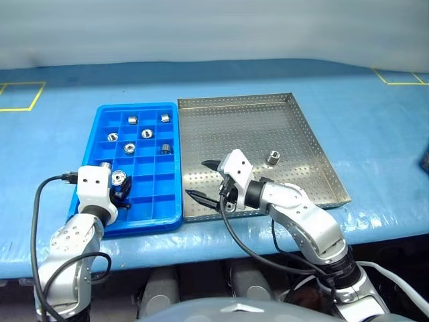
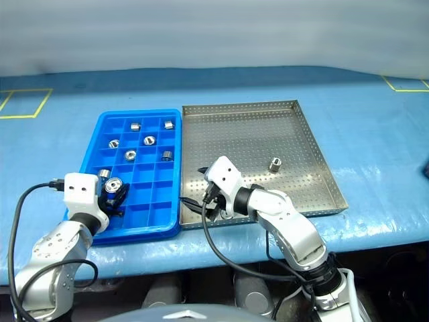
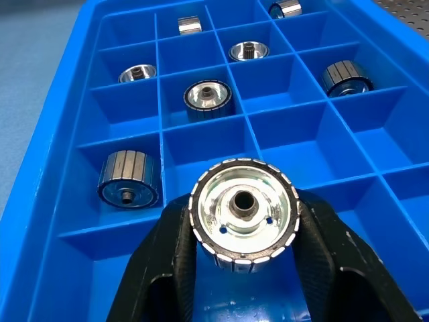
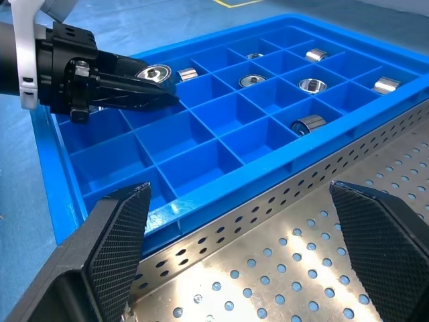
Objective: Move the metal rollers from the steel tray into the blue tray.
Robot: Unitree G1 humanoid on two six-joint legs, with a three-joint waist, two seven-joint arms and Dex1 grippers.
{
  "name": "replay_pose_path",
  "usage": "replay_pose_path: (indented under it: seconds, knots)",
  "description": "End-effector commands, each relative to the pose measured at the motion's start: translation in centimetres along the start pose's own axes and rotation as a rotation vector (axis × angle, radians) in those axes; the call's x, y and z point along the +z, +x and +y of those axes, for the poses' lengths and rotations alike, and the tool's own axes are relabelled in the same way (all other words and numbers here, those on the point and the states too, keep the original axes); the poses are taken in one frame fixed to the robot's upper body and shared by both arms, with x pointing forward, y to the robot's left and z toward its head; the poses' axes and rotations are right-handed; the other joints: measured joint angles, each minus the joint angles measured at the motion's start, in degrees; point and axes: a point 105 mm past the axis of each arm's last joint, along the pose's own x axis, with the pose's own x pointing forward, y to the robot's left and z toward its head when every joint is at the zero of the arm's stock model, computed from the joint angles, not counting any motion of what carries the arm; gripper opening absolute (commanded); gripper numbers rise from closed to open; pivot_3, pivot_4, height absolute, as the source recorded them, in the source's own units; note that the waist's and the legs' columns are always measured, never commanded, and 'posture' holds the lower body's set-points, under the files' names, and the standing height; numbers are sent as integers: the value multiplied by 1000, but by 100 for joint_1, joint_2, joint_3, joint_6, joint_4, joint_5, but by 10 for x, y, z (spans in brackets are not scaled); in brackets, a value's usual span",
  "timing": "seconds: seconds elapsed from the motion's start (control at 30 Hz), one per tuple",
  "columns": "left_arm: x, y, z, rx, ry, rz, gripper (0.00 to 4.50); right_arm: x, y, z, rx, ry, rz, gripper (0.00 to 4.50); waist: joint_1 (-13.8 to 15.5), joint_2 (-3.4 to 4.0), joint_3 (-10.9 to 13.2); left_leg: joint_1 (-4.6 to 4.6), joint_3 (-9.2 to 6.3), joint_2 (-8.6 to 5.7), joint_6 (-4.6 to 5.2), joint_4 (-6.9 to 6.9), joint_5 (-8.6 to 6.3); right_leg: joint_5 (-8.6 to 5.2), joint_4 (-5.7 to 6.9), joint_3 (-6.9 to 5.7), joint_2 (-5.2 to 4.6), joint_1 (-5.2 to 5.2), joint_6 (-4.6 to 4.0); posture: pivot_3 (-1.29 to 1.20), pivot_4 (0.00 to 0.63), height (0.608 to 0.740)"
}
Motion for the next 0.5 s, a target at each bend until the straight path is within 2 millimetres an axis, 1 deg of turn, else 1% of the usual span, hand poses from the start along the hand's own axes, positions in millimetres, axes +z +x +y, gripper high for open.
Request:
replay_pose_path:
  seconds: [0.03, 0.13, 0.2, 0.23, 0.33, 0.4, 0.43, 0.5]
  knots:
    - [-2, -1, 1, 10, -11, 12, 1696, 11, -2, 3, 9, -18, -45, 4500, -2, 0, 0, 0, 0, 0, 0, 0, 0, 0, 0, 0, 0, 0, 0, -21, 150, 740]
    - [-3, 0, 1, 3, -15, 21, 1696, 10, -3, 2, 1, -17, -42, 4500, 0, 0, 0, -1, 0, 0, 0, 0, 0, -2, -1, 0, 0, 0, -4, -24, 150, 740]
    - [-1, 1, -1, -11, -19, 14, 2450, 10, -4, 1, -7, -16, -41, 4500, 0, 0, 0, -1, 0, 0, 0, 0, 0, -3, 0, -1, 0, 0, -5, -26, 150, 740]
    - [1, 2, -1, -13, -18, 10, 2698, 10, -4, 1, -9, -16, -40, 4500, 1, 0, 0, -1, 0, 0, 0, 0, 0, -3, 0, 0, 0, 0, -5, -26, 150, 740]
    - [9, 5, -2, -22, -14, -16, 3650, 9, -5, -1, -21, -16, -39, 4500, -5, 0, 0, 0, 0, 0, 0, 2, 0, -3, 0, 0, 0, 0, -5, -35, 150, 740]
    - [13, 6, -3, -33, -10, -31, 4363, 9, -6, -2, -29, -19, -37, 4500, -15, 0, 0, 0, 0, 0, 0, 2, 0, -3, 0, -1, 0, 0, -5, -40, 150, 740]
    - [16, 7, -5, -42, -8, -39, 4454, 9, -7, -3, -35, -20, -36, 4500, -23, 0, 0, -1, 1, 0, 0, 2, 0, -3, 0, 0, 0, 0, -5, -44, 150, 740]
    - [24, 8, -9, -64, -9, -72, 4454, 8, -10, -6, -52, -23, -32, 4500, -32, 0, 0, -1, 0, 0, 0, 2, 0, -3, 0, 0, 0, 0, -5, -51, 150, 740]
